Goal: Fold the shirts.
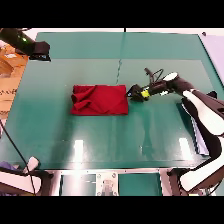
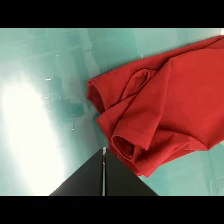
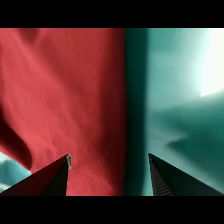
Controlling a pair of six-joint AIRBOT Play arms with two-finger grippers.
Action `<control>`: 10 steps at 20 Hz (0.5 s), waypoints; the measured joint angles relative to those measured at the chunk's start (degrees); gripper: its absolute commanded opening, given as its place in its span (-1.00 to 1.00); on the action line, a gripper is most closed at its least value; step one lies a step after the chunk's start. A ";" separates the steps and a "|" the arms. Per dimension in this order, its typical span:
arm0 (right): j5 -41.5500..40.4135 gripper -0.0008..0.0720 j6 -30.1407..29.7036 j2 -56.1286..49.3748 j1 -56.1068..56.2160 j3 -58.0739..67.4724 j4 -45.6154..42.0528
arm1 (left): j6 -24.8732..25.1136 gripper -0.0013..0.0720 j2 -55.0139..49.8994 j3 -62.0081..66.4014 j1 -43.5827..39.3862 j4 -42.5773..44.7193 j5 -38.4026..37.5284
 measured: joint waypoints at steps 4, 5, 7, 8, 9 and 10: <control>-2.56 -0.93 -1.29 -2.47 6.38 1.84 4.15 | -0.02 -0.90 0.00 0.00 0.00 -0.02 -0.02; -2.58 -0.94 -1.42 -2.45 7.41 3.76 5.77 | -0.02 -0.90 0.00 0.00 0.02 0.00 -0.04; -0.92 -0.94 -0.57 -1.57 8.37 8.74 6.25 | -0.02 -0.90 0.00 0.00 0.02 0.02 -0.13; -0.85 -0.94 0.15 -0.42 7.93 11.98 7.10 | -0.02 -0.90 0.00 0.00 0.02 -0.02 -0.28; -0.35 -0.94 1.33 0.85 6.95 15.06 7.52 | -0.02 -0.90 0.00 0.00 0.02 -0.02 -0.31; 0.98 -0.94 2.99 2.16 5.27 18.34 7.50 | -0.02 -0.90 0.00 0.00 0.02 -0.04 -0.48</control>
